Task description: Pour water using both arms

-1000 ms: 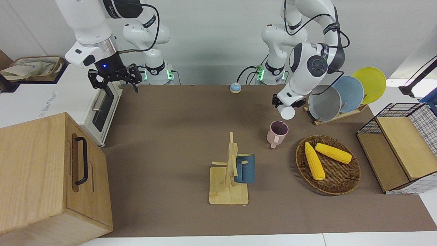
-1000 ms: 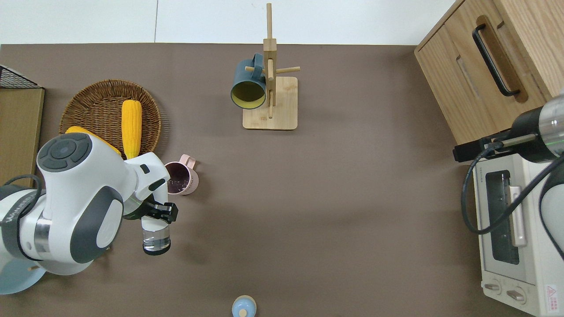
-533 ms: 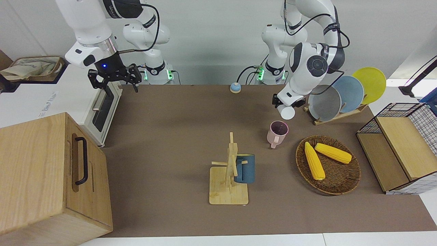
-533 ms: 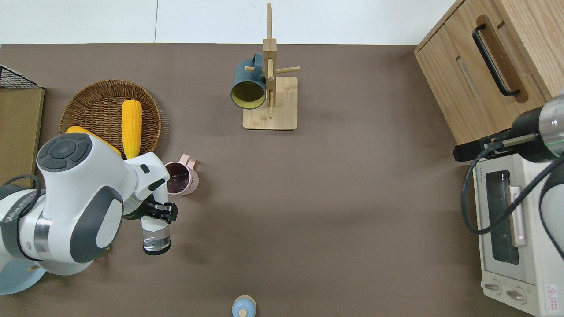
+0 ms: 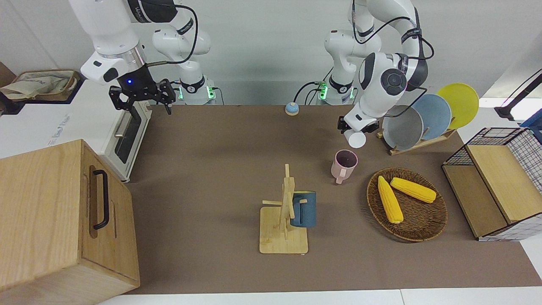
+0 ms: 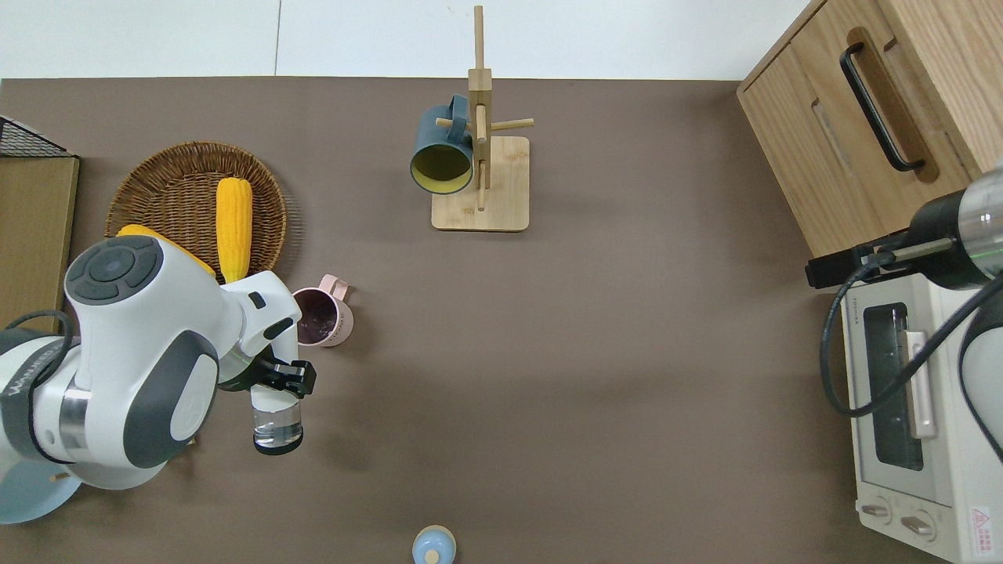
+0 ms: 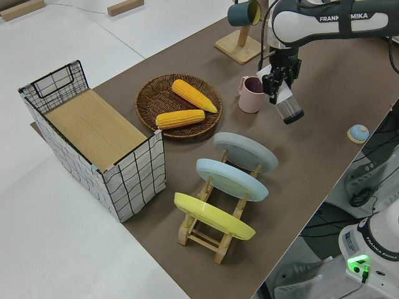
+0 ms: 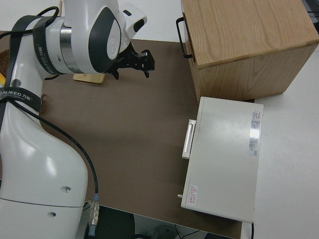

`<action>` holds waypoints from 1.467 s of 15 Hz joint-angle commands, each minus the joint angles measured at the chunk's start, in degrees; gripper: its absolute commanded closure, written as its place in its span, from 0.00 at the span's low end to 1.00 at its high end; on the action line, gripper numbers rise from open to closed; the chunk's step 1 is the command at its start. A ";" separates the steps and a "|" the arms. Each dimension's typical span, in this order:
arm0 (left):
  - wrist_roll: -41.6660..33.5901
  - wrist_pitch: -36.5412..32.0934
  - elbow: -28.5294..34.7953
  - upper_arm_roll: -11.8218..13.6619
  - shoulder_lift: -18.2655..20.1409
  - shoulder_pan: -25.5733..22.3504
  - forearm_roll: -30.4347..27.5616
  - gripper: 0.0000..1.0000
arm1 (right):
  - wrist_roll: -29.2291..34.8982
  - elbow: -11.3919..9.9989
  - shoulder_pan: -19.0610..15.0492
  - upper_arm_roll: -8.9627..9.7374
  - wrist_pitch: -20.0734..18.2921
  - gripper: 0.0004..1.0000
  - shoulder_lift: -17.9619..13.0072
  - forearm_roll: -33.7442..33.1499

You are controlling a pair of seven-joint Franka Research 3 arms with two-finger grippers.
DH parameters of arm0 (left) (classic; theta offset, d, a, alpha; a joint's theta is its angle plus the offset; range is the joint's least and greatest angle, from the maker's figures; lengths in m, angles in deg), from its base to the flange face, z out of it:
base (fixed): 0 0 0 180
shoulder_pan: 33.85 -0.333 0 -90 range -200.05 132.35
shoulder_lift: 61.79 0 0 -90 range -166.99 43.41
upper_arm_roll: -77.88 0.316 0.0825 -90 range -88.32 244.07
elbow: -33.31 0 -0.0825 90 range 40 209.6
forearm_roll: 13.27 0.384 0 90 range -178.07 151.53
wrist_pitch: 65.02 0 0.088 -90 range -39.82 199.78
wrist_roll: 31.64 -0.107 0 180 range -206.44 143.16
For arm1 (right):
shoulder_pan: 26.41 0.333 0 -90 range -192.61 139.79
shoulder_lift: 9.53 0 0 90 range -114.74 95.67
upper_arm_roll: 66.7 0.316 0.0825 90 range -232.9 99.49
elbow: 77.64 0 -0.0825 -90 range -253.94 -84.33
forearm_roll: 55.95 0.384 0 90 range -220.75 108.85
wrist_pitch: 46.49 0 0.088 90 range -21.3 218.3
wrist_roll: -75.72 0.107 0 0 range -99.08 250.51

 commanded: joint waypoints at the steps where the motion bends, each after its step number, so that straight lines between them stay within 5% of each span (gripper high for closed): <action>1: 0.97 -1.12 -0.25 0.58 1.91 0.20 -0.70 1.00 | -0.12 0.82 -0.02 0.14 -1.04 0.02 0.21 -0.77; 5: 1.67 12.46 10.62 0.58 9.54 0.20 -1.32 1.00 | -0.12 0.82 -0.02 0.14 -1.04 0.02 0.21 -0.77; 14: 1.76 27.60 23.12 0.58 17.55 -0.67 -1.23 1.00 | -0.12 0.82 -0.11 0.14 -1.04 0.02 0.21 -0.77; 22: 2.82 38.34 23.14 0.58 17.56 -7.78 2.19 1.00 | -0.12 0.82 -0.11 0.14 -1.04 0.02 0.21 -0.77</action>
